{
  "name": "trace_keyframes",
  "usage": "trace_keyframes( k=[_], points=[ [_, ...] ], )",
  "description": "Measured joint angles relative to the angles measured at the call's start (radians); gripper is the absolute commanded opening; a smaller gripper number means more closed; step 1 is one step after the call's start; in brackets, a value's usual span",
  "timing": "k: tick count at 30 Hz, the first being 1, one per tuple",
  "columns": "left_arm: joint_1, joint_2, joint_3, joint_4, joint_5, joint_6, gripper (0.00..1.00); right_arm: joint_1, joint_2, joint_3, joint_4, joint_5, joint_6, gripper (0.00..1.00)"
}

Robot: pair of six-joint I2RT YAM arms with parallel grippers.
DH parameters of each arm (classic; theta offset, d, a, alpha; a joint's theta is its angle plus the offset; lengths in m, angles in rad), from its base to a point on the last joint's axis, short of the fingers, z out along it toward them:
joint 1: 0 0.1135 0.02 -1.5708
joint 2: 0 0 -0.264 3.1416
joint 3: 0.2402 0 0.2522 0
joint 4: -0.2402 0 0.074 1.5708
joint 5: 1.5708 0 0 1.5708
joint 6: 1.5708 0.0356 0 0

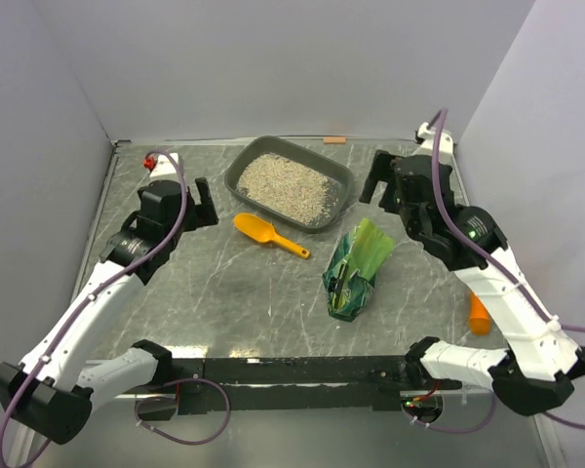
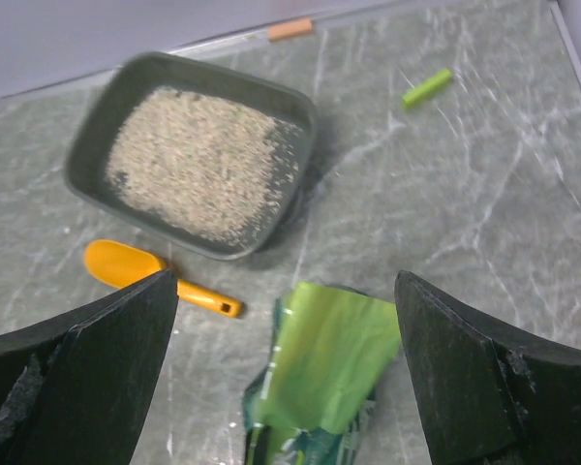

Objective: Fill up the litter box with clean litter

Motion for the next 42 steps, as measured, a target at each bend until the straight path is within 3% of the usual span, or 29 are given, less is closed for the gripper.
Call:
trace_keyframes(
  k=[3,14,30,42],
  points=[
    [0.000,-0.034,-0.011,-0.003,0.000,0.000,0.97,0.046,0.048,0.066,-0.021,0.036,0.002,0.99],
    [0.000,-0.092,-0.056,-0.021,0.011,-0.002,0.97,0.090,0.062,0.038,-0.074,-0.036,0.029,0.99],
    [0.000,-0.108,-0.061,-0.116,0.003,-0.062,0.97,0.424,0.256,0.048,-0.422,0.028,0.446,0.98],
    [0.000,-0.161,-0.092,-0.121,0.061,-0.080,0.97,0.564,0.398,0.053,-0.455,0.031,0.742,0.92]
  ],
)
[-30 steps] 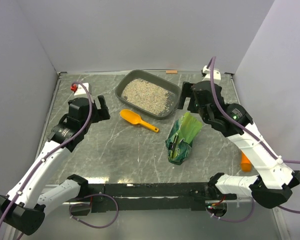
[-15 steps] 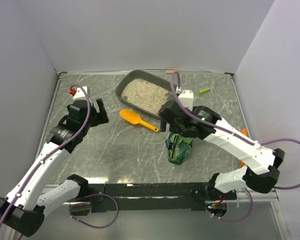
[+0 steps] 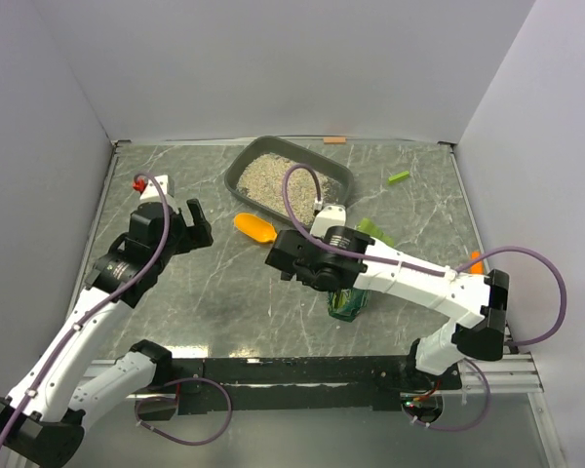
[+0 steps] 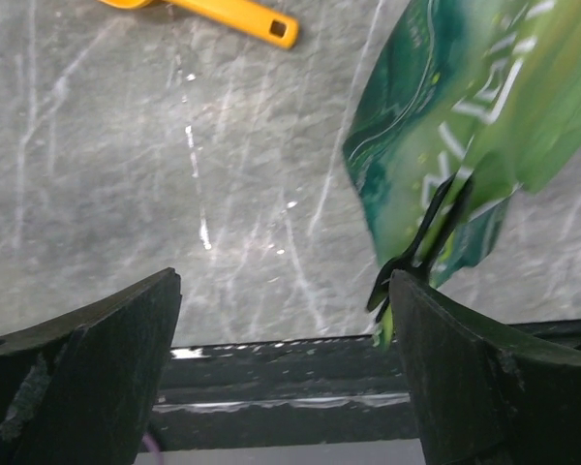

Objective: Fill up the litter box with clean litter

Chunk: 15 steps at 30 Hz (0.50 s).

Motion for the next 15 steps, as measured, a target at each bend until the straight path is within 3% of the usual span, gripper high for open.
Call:
trace_keyframes(
  k=[7,15],
  points=[
    [-0.008,-0.023,-0.027,0.001,0.040,-0.002,0.97,0.034,-0.048,-0.078,-0.006,0.000,0.142,0.90],
    [-0.030,-0.024,-0.040,0.006,0.045,-0.002,0.97,0.037,-0.146,-0.085,-0.013,0.016,0.177,0.89]
  ],
)
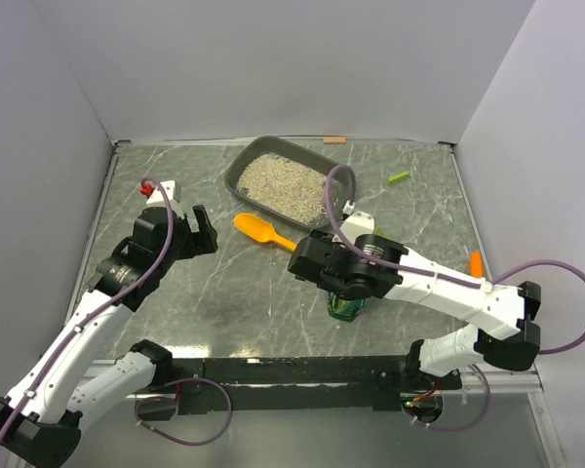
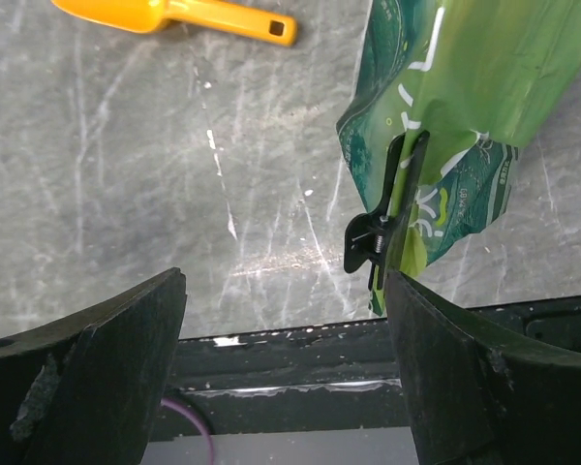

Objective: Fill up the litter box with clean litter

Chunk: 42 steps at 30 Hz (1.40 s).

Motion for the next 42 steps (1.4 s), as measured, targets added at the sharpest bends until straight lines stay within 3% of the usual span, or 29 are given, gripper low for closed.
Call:
trace_keyframes(
  k=[12,33,38,40,42],
  points=[
    [-0.002,0.039,0.000,0.000,0.008,0.000,0.97,0.000,-0.039,-0.091,-0.003,0.003,0.015,0.87],
    [-0.006,0.038,-0.001,0.001,0.011,0.000,0.97,-0.015,0.051,-0.115,-0.005,-0.001,0.040,0.62],
    [-0.006,0.038,-0.005,0.006,0.015,0.000,0.97,-0.034,0.051,-0.133,-0.005,-0.001,0.040,0.61],
    [-0.007,0.039,-0.010,0.008,0.018,0.000,0.97,-0.041,0.051,-0.141,-0.005,-0.002,0.039,0.59],
    [-0.009,0.038,-0.015,0.008,0.018,0.000,0.97,-0.046,0.051,-0.147,-0.005,-0.003,0.040,0.48]
  ],
)
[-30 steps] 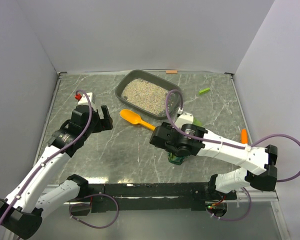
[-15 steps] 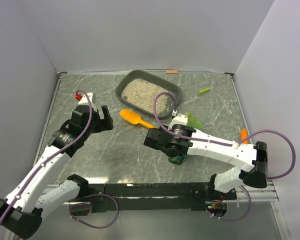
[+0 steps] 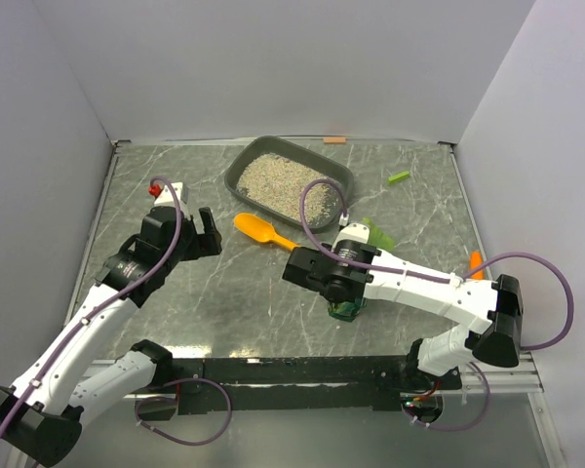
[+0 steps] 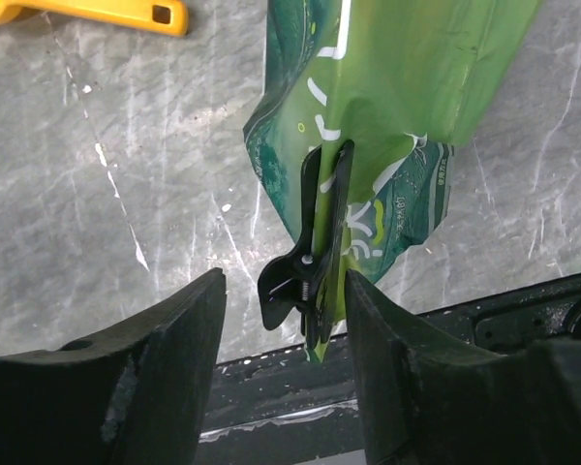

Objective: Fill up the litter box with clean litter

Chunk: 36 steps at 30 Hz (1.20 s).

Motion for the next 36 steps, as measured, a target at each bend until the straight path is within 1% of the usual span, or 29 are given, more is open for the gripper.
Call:
trace_keyframes(
  k=[1,2,3,13,18,29,32,34,36],
  points=[
    [-0.001,0.000,-0.001,0.000,0.000,0.000,0.97,-0.002,0.000,-0.003,0.000,-0.001,-0.002,0.41],
    [-0.002,0.000,-0.002,0.000,0.000,0.000,0.97,-0.002,0.000,-0.005,0.000,-0.002,-0.001,0.14],
    [-0.003,0.000,-0.002,0.000,0.000,0.000,0.97,-0.003,0.000,-0.006,-0.001,-0.002,-0.002,0.00],
    [-0.013,0.002,-0.002,0.005,-0.001,0.000,0.97,-0.008,-0.028,-0.023,-0.010,-0.011,0.000,0.00],
    [-0.016,0.016,-0.002,0.010,-0.001,0.000,0.97,-0.012,-0.037,-0.001,-0.016,-0.001,-0.020,0.00],
    [-0.018,0.034,-0.002,0.010,-0.004,0.001,0.97,-0.029,-0.044,0.215,-0.007,0.050,-0.125,0.00],
    [-0.018,0.047,-0.002,0.010,-0.004,0.002,0.97,-0.072,-0.053,0.261,-0.006,0.060,-0.166,0.00],
    [-0.018,0.056,-0.002,0.010,-0.004,0.002,0.97,-0.130,-0.064,0.274,-0.003,0.066,-0.214,0.00],
    [-0.018,0.063,-0.002,0.011,-0.003,0.003,0.97,-0.214,-0.079,0.276,-0.003,0.068,-0.271,0.00]
  ],
)
